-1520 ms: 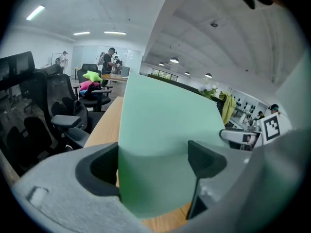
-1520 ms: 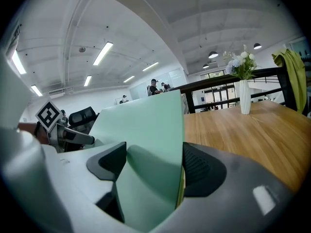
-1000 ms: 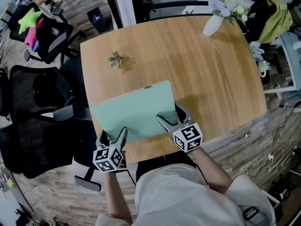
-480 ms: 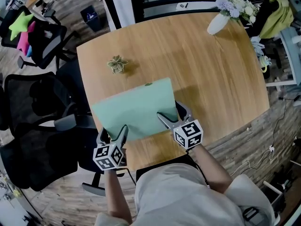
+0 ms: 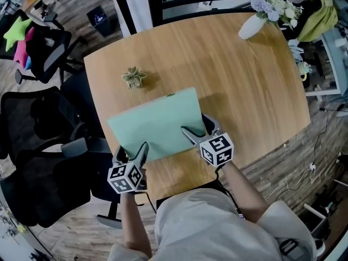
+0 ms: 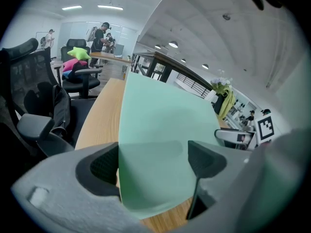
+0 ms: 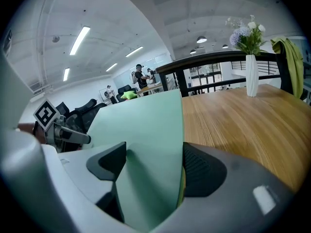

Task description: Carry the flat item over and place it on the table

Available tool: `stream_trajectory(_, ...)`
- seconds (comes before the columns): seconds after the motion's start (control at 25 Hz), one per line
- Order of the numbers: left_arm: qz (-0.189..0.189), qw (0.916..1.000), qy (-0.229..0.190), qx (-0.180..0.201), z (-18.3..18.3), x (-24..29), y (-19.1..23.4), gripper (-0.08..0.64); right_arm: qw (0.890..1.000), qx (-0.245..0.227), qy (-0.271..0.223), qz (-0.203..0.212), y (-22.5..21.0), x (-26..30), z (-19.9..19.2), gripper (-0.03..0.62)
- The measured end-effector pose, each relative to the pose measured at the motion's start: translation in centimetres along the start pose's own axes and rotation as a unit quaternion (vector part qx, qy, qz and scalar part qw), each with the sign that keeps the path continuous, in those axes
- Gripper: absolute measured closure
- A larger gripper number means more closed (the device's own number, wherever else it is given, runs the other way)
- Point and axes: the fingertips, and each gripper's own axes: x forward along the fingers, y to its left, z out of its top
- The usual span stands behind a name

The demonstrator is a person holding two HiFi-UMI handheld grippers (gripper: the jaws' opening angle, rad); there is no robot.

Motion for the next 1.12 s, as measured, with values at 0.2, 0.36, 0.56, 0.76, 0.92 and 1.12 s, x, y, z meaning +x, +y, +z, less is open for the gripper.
stream_trajectory(0.2, 0.004, 1.0, 0.007, -0.005, -0.1, 0.9, 0.4, 0.109, 1.0, 0.005, 0.014, 0.002, -0.6, 1.0, -0.4, 0.219)
stream_trajectory(0.36, 0.005, 0.9999, 0.009, -0.007, -0.1, 1.5, 0.6, 0.109, 1.0, 0.011, 0.018, 0.004, -0.9, 1.6, -0.6, 0.219)
stream_trajectory(0.56, 0.004, 0.9998, 0.013, -0.016, -0.1, 2.3, 1.0, 0.109, 1.0, 0.017, 0.025, 0.006, -1.4, 2.4, -0.7, 0.219)
stream_trajectory(0.76, 0.003, 0.9997, 0.018, -0.018, 0.0, 2.8, 1.2, 0.11, 0.999, 0.023, 0.033, 0.005, -1.7, 3.0, -0.9, 0.218)
stream_trajectory(0.92, 0.002, 0.9996, 0.023, -0.019, -0.1, 3.1, 1.4, 0.11, 0.999, 0.026, 0.039, 0.004, -1.8, 3.3, -1.1, 0.218)
stream_trajectory(1.12, 0.003, 0.9994, 0.028, -0.021, -0.3, 3.2, 1.5, 0.115, 0.998, 0.031, 0.049, 0.006, -2.0, 3.7, -1.3, 0.216)
